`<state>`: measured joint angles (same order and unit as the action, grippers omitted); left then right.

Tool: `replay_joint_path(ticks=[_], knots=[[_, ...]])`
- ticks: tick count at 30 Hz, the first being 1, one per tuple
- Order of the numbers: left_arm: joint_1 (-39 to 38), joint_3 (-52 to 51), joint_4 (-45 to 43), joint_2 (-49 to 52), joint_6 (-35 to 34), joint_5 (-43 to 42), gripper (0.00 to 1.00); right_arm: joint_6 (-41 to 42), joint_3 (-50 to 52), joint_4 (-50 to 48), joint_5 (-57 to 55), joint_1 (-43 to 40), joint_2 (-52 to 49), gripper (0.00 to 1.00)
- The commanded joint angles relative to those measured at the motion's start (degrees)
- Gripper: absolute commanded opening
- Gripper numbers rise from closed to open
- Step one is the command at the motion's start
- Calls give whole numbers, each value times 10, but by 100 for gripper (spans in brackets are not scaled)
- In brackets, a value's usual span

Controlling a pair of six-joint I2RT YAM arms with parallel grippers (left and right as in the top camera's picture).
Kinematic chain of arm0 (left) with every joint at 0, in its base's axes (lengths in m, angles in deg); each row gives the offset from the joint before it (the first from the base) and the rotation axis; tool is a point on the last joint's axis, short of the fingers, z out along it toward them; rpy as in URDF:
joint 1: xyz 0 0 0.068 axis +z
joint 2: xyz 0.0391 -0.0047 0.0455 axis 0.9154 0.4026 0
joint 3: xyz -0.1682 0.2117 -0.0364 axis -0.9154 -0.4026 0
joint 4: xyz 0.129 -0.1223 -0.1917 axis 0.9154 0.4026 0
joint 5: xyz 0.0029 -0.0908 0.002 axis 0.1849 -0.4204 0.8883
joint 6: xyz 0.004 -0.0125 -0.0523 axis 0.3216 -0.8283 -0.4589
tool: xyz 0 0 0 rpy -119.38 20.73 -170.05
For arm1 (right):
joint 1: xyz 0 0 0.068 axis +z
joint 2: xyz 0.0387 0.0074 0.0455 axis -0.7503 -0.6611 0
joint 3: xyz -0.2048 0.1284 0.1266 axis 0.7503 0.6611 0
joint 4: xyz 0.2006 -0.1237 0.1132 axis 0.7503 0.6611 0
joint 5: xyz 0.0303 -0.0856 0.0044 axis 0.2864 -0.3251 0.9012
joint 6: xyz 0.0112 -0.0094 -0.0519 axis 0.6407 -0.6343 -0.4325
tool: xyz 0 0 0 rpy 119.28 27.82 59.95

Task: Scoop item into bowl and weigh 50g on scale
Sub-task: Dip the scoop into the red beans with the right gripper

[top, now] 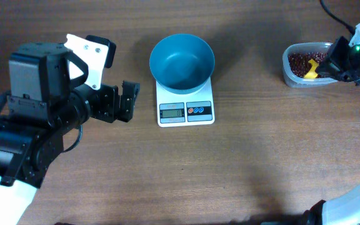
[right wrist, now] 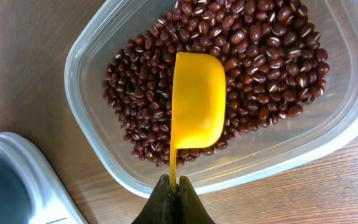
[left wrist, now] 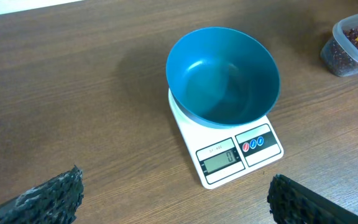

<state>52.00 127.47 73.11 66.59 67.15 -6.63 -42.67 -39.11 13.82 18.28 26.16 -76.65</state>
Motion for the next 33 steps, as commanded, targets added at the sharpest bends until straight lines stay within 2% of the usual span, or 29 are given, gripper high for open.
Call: replay_joint_path(ticks=[1,5,7,12,17,19,22,25,27,29,33], knots=[[3,4,-1,1,9,-8,99,30,5,5,20,-1,-19,4],[3,4,-1,1,9,-8,99,23,5,22,18,-1,-64,4],[3,4,-1,1,9,-8,99,5,5,23,10,-1,-64,4],[3,4,-1,1,9,-8,99,13,5,65,-12,-20,-64,4],[3,4,-1,1,9,-8,99,23,5,67,-12,-46,-64,4],[3,4,-1,1,9,-8,99,-6,5,68,14,-47,-64,4],[3,4,-1,1,9,-8,99,-4,5,66,82,-59,-68,4],[3,4,-1,1,9,-8,99,46,5,66,126,-76,-83,4],[3,4,-1,1,9,-8,99,47,5,67,150,-83,-91,4],[3,4,-1,1,9,-8,99,50,5,66,153,-90,-95,4],[3,4,-1,1,9,-8,99,116,5,54,156,-91,-95,4]])
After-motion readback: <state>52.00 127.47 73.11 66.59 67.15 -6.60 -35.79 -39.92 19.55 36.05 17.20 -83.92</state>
